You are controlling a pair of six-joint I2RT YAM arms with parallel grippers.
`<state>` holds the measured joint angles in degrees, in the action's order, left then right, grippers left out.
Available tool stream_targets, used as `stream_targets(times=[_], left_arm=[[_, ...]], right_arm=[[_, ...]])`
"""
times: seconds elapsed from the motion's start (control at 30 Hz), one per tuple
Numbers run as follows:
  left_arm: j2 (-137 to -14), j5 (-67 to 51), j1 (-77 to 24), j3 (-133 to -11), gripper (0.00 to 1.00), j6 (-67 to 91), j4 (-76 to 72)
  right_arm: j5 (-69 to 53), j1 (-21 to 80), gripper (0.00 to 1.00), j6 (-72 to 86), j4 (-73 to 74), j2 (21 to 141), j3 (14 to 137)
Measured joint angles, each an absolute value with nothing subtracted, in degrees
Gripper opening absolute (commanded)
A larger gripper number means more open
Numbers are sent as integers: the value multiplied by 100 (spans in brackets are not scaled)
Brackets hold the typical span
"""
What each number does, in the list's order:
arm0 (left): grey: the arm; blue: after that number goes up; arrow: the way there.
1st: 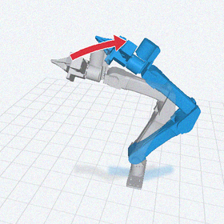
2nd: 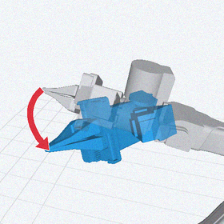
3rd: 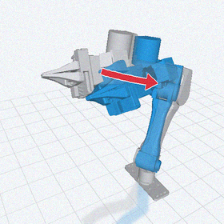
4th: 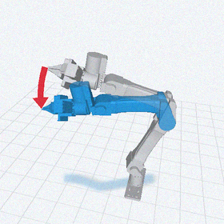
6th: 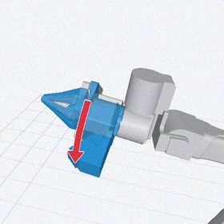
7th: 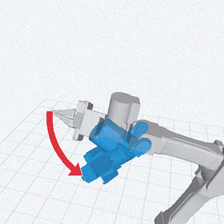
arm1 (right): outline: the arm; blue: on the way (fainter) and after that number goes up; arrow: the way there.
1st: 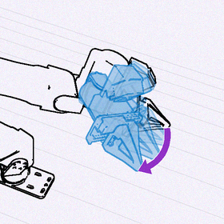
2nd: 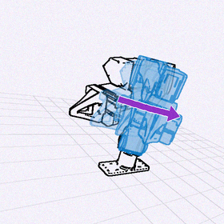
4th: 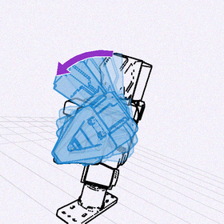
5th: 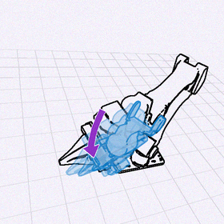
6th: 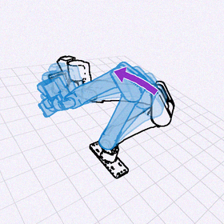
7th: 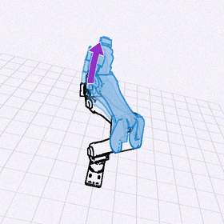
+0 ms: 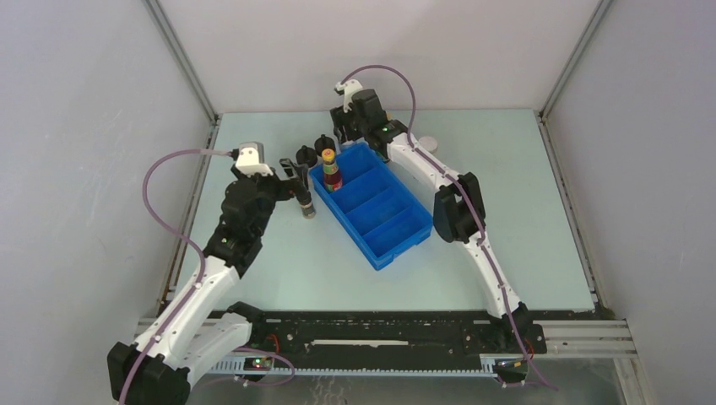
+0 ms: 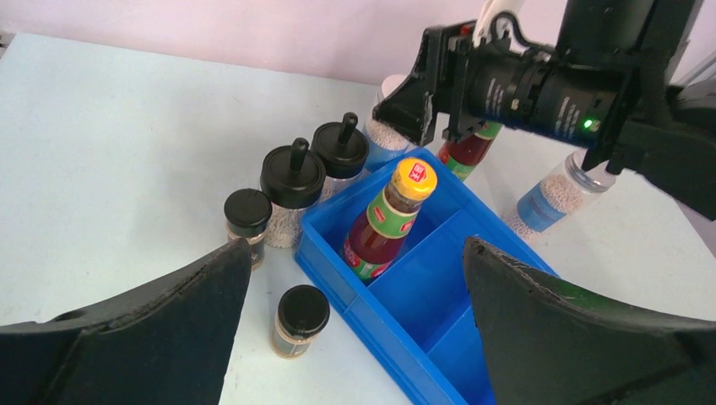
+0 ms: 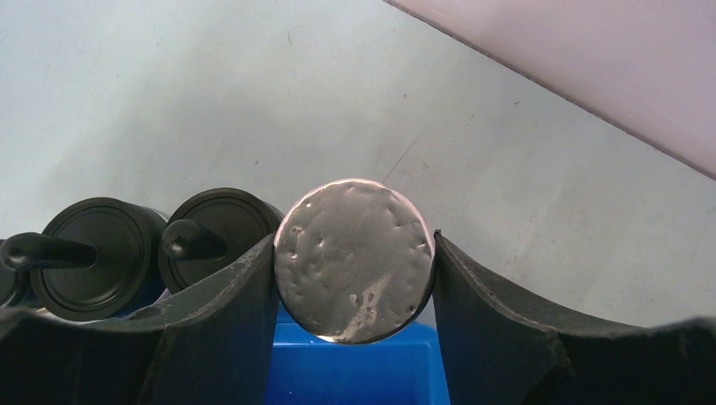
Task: Organize the condiment bottles
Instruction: Pick up the bottle from the center of the board.
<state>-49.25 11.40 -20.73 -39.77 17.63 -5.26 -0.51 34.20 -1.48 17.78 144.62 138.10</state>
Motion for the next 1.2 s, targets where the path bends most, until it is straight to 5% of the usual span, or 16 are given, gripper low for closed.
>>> stream_targets(times=[1.2], left_arm=[[-4722, 1234, -2165, -3817, 100, 1754, -532]], right_arm=[[296, 3675, 0, -445, 1892, 12626, 13013]])
